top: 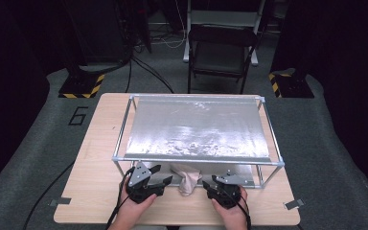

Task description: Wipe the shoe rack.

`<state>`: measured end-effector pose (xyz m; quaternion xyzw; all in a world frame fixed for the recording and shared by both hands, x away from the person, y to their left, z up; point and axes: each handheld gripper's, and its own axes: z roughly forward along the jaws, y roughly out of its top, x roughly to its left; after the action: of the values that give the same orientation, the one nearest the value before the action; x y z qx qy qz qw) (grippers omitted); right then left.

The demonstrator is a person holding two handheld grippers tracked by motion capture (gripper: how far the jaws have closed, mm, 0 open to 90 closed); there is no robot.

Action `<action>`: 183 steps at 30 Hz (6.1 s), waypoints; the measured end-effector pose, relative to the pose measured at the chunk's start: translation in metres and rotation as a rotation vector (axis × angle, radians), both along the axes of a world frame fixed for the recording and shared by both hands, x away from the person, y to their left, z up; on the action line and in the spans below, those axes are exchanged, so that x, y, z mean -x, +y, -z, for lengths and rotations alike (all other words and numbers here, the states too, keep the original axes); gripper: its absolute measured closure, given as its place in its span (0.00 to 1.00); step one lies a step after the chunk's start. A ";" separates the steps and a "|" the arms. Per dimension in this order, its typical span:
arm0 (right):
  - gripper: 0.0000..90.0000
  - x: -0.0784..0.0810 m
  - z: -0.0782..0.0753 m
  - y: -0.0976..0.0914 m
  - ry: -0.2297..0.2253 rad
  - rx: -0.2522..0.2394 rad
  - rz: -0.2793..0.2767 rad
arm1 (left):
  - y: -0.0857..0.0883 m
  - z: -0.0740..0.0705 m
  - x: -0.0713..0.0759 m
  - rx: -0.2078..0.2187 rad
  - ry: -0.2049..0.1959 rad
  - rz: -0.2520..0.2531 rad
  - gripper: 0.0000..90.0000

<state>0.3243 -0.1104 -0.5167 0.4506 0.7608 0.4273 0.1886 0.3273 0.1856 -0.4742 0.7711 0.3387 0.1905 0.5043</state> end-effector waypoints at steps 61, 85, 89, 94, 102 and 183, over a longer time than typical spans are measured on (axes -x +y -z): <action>0.46 -0.006 0.011 -0.011 0.052 -0.019 0.032 | -0.066 0.052 -0.032 -0.118 0.111 0.074 0.60; 0.49 -0.007 0.011 -0.012 0.053 0.025 0.020 | -0.039 0.048 -0.037 -0.198 0.106 -0.042 0.81; 0.49 -0.007 0.011 -0.012 0.053 0.026 0.024 | -0.045 0.048 -0.036 -0.180 0.124 -0.057 0.81; 0.49 -0.007 0.011 -0.012 0.054 0.023 0.025 | -0.048 0.049 -0.033 -0.172 0.122 -0.054 0.81; 0.49 -0.007 0.012 -0.012 0.049 0.022 0.025 | -0.006 0.047 -0.036 -0.196 0.124 -0.151 0.81; 0.48 -0.007 0.014 -0.005 0.023 -0.005 0.038 | 0.022 0.048 -0.025 -0.206 0.117 -0.251 0.81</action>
<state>0.3308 -0.1154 -0.5307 0.4706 0.7530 0.4203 0.1867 0.3518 0.2072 -0.5220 0.7801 0.4399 0.2405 0.3743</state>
